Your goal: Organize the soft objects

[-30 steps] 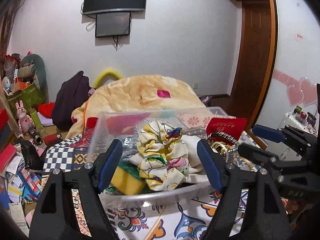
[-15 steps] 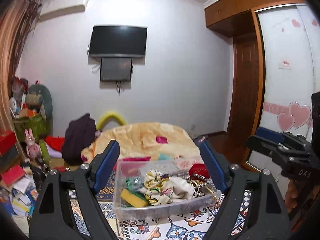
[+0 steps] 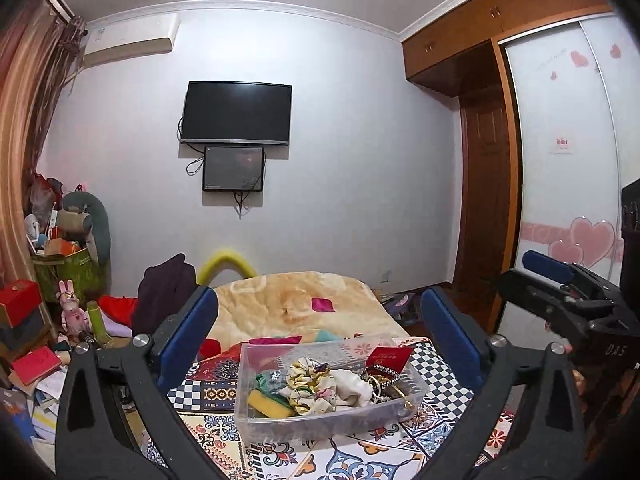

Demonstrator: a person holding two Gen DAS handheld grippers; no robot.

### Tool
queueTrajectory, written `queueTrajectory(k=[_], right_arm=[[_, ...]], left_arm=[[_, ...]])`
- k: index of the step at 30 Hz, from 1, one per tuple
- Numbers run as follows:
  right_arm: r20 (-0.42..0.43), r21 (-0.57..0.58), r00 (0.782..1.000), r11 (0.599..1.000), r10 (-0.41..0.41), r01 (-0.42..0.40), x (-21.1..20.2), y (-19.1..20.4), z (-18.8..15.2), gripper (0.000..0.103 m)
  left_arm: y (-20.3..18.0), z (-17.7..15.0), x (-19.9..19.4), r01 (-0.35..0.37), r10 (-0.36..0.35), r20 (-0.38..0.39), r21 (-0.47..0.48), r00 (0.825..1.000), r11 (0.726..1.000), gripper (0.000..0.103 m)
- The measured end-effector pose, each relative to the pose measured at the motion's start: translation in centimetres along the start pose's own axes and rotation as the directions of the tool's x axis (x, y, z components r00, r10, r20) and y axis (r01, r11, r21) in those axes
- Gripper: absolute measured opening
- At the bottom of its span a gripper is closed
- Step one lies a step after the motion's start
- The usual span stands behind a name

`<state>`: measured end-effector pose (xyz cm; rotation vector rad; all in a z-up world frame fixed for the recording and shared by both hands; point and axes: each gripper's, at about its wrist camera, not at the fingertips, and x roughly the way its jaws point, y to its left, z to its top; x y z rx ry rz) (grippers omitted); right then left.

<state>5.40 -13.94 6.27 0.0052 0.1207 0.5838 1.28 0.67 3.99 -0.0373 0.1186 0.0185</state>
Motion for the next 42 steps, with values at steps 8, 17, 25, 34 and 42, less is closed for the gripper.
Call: queueTrajectory(k=[8,17,25,34,42], right_arm=[[0.009,0.004,1.0,1.0,-0.003,0.002,-0.21,-0.21,0.0,0.103],[0.008,0.011,1.0,1.0,-0.003,0.003,-0.71,-0.29,0.03,0.103],[0.006,0.012,1.0,1.0,-0.001,0.001,-0.79,-0.24,-0.06,0.103],[0.007,0.011,1.0,1.0,-0.002,0.002,-0.78,-0.13,-0.17,0.103],[-0.001,0.014,1.0,1.0,0.001,-0.001,-0.61,0.13,-0.52,0.103]], left_arm=[[0.02,-0.24,-0.13,-0.006,0.006,-0.003,0.001,1.0,1.0,0.103],[0.12,-0.36,-0.14,-0.005,0.005,-0.007,0.001,1.0,1.0,0.103],[0.16,-0.53,-0.21,-0.005,0.005,-0.013,-0.001,1.0,1.0,0.103],[-0.03,-0.59,-0.08,-0.005,0.005,-0.013,0.0,1.0,1.0,0.103],[-0.15,-0.81,-0.25,-0.002,0.002,-0.012,0.004,1.0,1.0,0.103]])
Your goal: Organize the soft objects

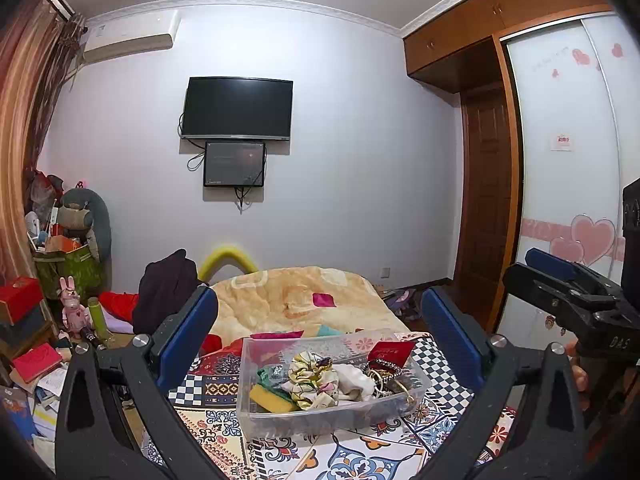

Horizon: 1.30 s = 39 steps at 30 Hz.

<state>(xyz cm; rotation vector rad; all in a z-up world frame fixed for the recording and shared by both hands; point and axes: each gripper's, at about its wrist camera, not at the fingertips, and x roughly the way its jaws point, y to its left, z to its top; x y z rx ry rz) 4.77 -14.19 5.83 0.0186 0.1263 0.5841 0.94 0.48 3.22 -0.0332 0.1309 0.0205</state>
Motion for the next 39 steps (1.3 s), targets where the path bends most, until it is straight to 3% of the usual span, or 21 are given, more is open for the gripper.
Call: queueTrajectory(k=[39], right_arm=[[-0.016,0.005,1.0,1.0,-0.008,0.008,-0.06,-0.33,-0.18,0.103]], left_arm=[[0.08,0.5,-0.14,0.041,-0.041,-0.018,-0.003,0.999,0.999,0.103]])
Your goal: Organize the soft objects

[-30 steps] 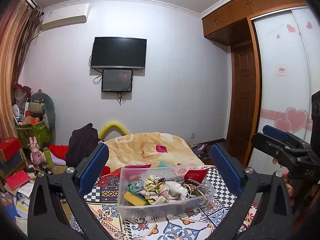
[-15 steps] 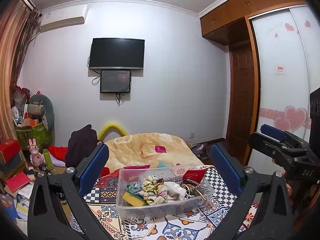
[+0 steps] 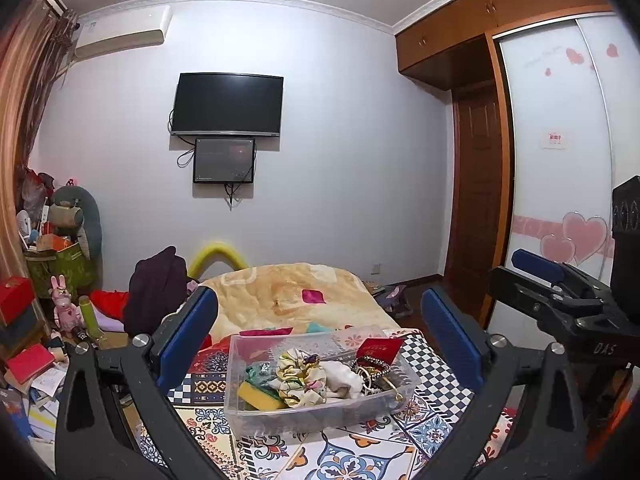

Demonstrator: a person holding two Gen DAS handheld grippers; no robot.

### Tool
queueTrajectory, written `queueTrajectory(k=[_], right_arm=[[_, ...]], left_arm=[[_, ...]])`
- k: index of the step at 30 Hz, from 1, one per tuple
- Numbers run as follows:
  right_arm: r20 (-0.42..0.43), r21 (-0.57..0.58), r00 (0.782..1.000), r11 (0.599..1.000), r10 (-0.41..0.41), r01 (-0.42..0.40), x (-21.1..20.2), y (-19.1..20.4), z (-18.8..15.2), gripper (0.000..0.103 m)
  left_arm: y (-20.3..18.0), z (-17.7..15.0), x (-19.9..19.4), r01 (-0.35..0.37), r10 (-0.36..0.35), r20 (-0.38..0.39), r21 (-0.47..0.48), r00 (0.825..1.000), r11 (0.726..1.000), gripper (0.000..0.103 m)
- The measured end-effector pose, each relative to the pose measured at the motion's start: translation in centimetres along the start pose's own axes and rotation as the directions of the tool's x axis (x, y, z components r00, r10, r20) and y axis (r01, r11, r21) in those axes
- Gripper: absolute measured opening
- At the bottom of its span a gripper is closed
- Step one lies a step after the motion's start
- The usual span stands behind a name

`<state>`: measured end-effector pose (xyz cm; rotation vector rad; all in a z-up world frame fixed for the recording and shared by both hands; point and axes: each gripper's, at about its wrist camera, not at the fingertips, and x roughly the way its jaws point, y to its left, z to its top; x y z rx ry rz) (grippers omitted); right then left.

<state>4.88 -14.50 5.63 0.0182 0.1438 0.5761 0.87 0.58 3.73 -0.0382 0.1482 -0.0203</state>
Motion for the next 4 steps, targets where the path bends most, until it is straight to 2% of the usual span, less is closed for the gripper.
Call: queueTrajectory(k=[4], right_arm=[[-0.004,0.001,1.0,1.0,-0.004,0.004,0.06,-0.19,-0.03,0.103]], left_arm=[[0.13,0.04,0.08,0.002,-0.002,-0.003,-0.004,1.0,1.0,0.103]])
